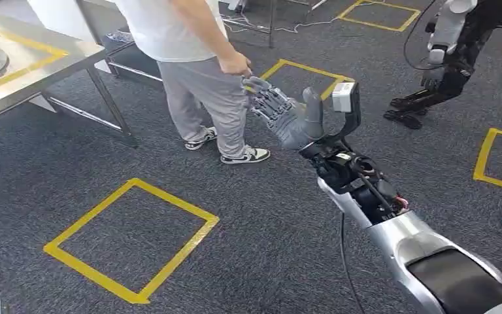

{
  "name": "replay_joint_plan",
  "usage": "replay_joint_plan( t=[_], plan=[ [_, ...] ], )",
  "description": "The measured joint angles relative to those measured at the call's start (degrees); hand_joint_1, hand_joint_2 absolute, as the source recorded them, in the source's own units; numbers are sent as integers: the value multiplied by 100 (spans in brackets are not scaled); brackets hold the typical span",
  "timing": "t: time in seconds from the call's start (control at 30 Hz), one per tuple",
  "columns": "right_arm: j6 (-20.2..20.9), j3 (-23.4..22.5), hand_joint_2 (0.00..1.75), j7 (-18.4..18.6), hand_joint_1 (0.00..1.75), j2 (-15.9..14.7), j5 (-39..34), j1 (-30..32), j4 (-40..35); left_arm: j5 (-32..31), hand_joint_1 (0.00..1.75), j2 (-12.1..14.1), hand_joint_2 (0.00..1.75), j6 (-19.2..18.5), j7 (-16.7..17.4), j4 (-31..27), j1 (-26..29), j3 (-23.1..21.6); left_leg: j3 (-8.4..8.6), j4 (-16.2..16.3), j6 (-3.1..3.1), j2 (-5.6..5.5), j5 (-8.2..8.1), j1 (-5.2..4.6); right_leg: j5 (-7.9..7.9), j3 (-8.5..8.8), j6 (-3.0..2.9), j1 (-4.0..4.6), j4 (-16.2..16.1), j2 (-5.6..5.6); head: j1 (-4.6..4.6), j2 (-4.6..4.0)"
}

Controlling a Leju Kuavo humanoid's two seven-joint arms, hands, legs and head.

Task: Take the parts from the cabinet and place them on the table.

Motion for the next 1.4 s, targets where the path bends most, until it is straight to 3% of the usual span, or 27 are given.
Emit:
replay_joint_plan(
  t=[0.03,0.07,0.1,0.13,0.2,0.23,0.27,0.4,0.43,0.53,0.6,0.63,0.7,0.73,0.77,0.87,0.9,0.93,0.97,1.03,1.07,1.1,1.13,1.23,1.27,1.3,1.4],
  plan=[
    [15,-2,0,4,0,0,4,17,13,7,0,-2,0,0,0,0,7,0,-3,5,5,29,-4,-3,-188,-231,18,-9,503,-11,7,0],
    [22,-4,0,13,0,0,7,30,31,24,0,0,0,0,7,0,21,0,2,7,7,47,-7,-4,-241,-365,27,-15,787,-18,20,0],
    [22,-11,0,18,0,0,7,39,50,28,0,0,0,0,15,0,25,0,9,7,7,66,-13,-3,-142,-350,31,-17,737,-29,22,0],
    [24,-11,0,20,0,0,15,39,57,37,0,-2,0,0,15,0,24,0,21,12,0,84,-23,-1,82,-199,28,-19,401,-45,33,0],
    [31,-15,0,20,0,0,15,31,59,39,0,-9,0,-2,15,0,22,0,65,28,-37,116,-58,0,626,338,2,-16,-684,-132,61,0],
    [39,-13,0,18,0,2,15,23,61,39,0,-7,0,-2,15,0,17,0,72,33,-68,130,-80,-15,630,513,-7,2,-1051,-261,63,0],
    [39,-11,0,26,0,4,15,2,66,42,0,-7,0,-2,15,0,10,0,38,78,-89,142,-89,-57,599,621,-45,36,-1181,-237,55,0],
    [50,-13,0,42,0,15,15,8,92,76,0,0,0,0,26,0,16,0,19,64,-193,226,-110,-50,641,608,-187,19,-1198,-133,22,0],
    [59,-15,0,46,0,20,18,-5,92,76,0,-2,0,0,29,0,14,0,-24,212,-224,140,-219,-27,652,612,-213,10,-1216,-108,-6,0],
    [64,-11,0,66,0,48,24,-8,98,79,0,11,0,0,35,0,31,0,-725,1634,-266,25,-853,-27,656,593,-276,8,-1216,-30,-57,0],
    [63,-4,0,68,0,55,26,4,118,79,0,0,0,0,37,0,49,0,-973,2014,-267,23,-863,-27,655,595,-277,9,-1215,27,-61,0],
    [59,-7,0,68,0,59,26,5,125,76,0,-2,0,0,37,0,52,0,-884,1757,-253,21,-653,-26,654,600,-275,9,-1214,66,-66,0],
    [55,-9,0,66,0,61,28,3,125,74,0,11,0,0,37,0,44,0,-395,689,-209,-7,-85,-26,644,626,-260,9,-1213,128,-68,0],
    [55,-9,0,66,0,63,31,3,125,74,0,22,0,0,37,0,40,0,-161,195,-175,-113,90,-25,633,629,-242,8,-1214,154,-72,-2],
    [55,-11,0,63,0,63,31,0,125,74,0,24,0,0,37,0,29,0,-91,34,-164,-143,18,-37,612,606,-205,55,-1187,186,-92,0],
    [37,-17,0,70,0,66,33,8,125,72,0,22,0,0,37,0,26,0,-90,56,-112,-90,2,-67,615,613,-123,15,-1228,238,-72,0],
    [35,-26,0,70,0,66,33,7,118,70,0,6,0,0,37,0,18,0,-41,3,-70,-54,20,-6,582,615,-81,52,-1220,255,-77,0],
    [26,-39,0,68,0,66,33,17,116,66,0,9,0,0,37,0,13,0,2,-20,-49,-32,14,-1,499,553,-61,39,-1090,149,-57,-2],
    [26,-42,0,70,0,66,33,1,118,57,0,11,0,0,37,0,14,0,28,-21,-9,-20,-9,0,330,416,-39,37,-770,59,-8,0],
    [24,-26,0,79,0,77,35,23,123,57,0,2,0,0,37,0,12,0,60,-18,30,28,-40,-8,-87,-105,8,14,278,-3,7,-2],
    [22,-28,0,79,0,76,35,48,125,55,0,0,0,0,37,0,18,0,70,-15,27,39,-56,-9,-186,-331,26,5,669,-6,11,0],
    [9,-33,0,79,0,76,33,74,129,55,0,0,0,0,37,0,26,0,90,-14,25,51,-75,-8,-142,-445,34,-8,799,-13,18,0],
    [7,-37,0,79,0,76,35,89,133,55,0,0,0,0,37,0,29,0,117,-12,17,63,-99,-8,35,-406,36,-17,633,-22,24,0],
    [4,-48,0,85,0,76,39,93,131,55,0,-7,0,0,42,0,24,0,264,-2,-47,109,-222,-5,901,282,-5,-15,-917,-173,57,0],
    [0,-50,0,87,0,76,39,89,131,55,0,-7,0,0,46,0,17,0,275,10,-83,118,-251,-54,788,372,-21,42,-1042,-237,41,-2],
    [-4,-50,0,96,0,76,42,80,129,55,0,-7,0,0,59,0,12,0,256,32,-113,131,-269,-59,722,495,-87,30,-1182,-211,39,0],
    [-13,-59,0,101,0,76,42,128,120,55,0,-7,0,2,63,0,8,0,284,6,-194,219,-297,-60,715,489,-189,36,-1184,-118,13,0]
  ],
)
